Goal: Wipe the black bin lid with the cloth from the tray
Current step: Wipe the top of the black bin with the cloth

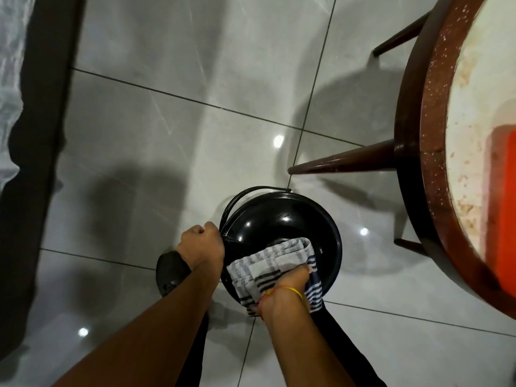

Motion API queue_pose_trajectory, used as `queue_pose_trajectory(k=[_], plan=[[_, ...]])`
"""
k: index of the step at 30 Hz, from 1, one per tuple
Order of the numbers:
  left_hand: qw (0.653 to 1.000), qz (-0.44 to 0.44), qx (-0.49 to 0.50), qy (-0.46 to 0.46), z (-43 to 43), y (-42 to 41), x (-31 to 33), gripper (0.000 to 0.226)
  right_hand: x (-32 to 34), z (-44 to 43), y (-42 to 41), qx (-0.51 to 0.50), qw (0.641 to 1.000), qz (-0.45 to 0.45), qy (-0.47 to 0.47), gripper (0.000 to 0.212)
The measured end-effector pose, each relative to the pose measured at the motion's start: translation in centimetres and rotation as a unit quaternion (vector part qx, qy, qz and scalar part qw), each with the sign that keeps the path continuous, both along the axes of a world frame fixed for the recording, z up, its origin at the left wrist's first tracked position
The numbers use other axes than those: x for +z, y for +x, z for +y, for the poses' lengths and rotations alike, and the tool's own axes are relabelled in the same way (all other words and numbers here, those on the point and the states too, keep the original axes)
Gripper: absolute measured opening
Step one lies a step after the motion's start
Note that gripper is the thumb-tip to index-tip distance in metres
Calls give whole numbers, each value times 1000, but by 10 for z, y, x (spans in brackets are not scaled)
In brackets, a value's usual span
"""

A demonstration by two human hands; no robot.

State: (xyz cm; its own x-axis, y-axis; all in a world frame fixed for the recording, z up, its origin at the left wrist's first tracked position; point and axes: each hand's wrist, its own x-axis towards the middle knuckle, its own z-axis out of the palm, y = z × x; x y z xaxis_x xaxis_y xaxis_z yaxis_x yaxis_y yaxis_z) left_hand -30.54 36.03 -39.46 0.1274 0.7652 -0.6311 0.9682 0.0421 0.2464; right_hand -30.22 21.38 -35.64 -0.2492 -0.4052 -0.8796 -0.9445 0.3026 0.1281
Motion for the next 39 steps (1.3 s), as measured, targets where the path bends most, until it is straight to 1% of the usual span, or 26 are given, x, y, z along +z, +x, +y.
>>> queue_pose_trajectory(k=[2,3,4,5,6,7,8,9,10,11,12,13,14,15,16,17,18,20,22,24,25,28,30,36,37,39], plan=[[1000,-13,-2,0,0,-2,-8,38,18,-3,-9,-56,997,-38,41,85],[1000,-22,-4,-1,0,-4,-11,38,37,-4,-9,-49,996,-41,69,80],[999,-33,-2,-2,0,-5,-14,38,52,-9,-12,7,994,-47,100,71],[999,-43,3,-3,0,-6,-17,39,64,-17,-15,104,989,-34,99,66],[999,-47,7,-3,0,-6,-19,39,72,-30,-20,246,965,-47,76,67],[999,-47,13,-1,1,-7,-21,40,78,-46,-24,424,902,-71,36,73],[999,-44,14,-1,2,-7,-22,39,83,-61,-26,627,774,-85,6,79],[999,-43,13,-2,2,-7,-24,39,86,-72,-23,772,621,-133,-29,82],[999,-43,12,-3,3,-8,-25,39,84,-78,-21,848,484,-211,-41,84],[999,-44,10,-5,4,-9,-27,39,78,-82,-20,894,347,-284,-6,86],[999,-45,6,-8,4,-10,-29,39,67,-86,-15,920,198,-332,66,87],[999,-47,-5,-10,5,-10,-31,39,51,-94,-7,924,66,-356,127,86],[998,-52,-19,-9,5,-11,-33,39,34,-101,5,917,-36,-356,174,84],[998,-57,-32,-6,6,-12,-34,39,16,-104,20,905,-117,-353,205,82],[997,-63,-43,-2,6,-13,-36,39,0,-104,33,893,-180,-350,218,79],[996,-68,-50,2,7,-13,-37,40,-15,-102,45,880,-233,-349,224,75],[996,-74,-53,2,7,-14,-38,40,-27,-98,53,864,-275,-354,229,72],[995,-87,-51,-6,8,-16,-42,42,-43,-91,59,839,-312,-374,244,69],[993,-104,-45,-14,10,-19,-45,45,-50,-82,51,829,-308,-402,238,69],[992,-122,-33,-28,11,-22,-48,51,-49,-71,38,842,-275,-410,217,70],[991,-128,-32,-35,11,-23,-48,54,-49,-66,30,852,-246,-415,202,70],[986,-144,-64,-47,12,-22,-48,56,-48,-50,9,886,-136,-417,150,69],[984,-145,-85,-64,16,-19,-48,51,-47,-48,-1,894,-87,-422,124,69],[986,-121,-97,-65,19,-18,-47,45,-44,-54,-15,897,-16,-432,89,71],[986,-117,-103,-63,18,-18,-46,45,-43,-58,-17,897,-13,-433,91,71],[986,-114,-109,-61,19,-18,-45,45,-44,-71,-17,891,-35,-439,109,71]])
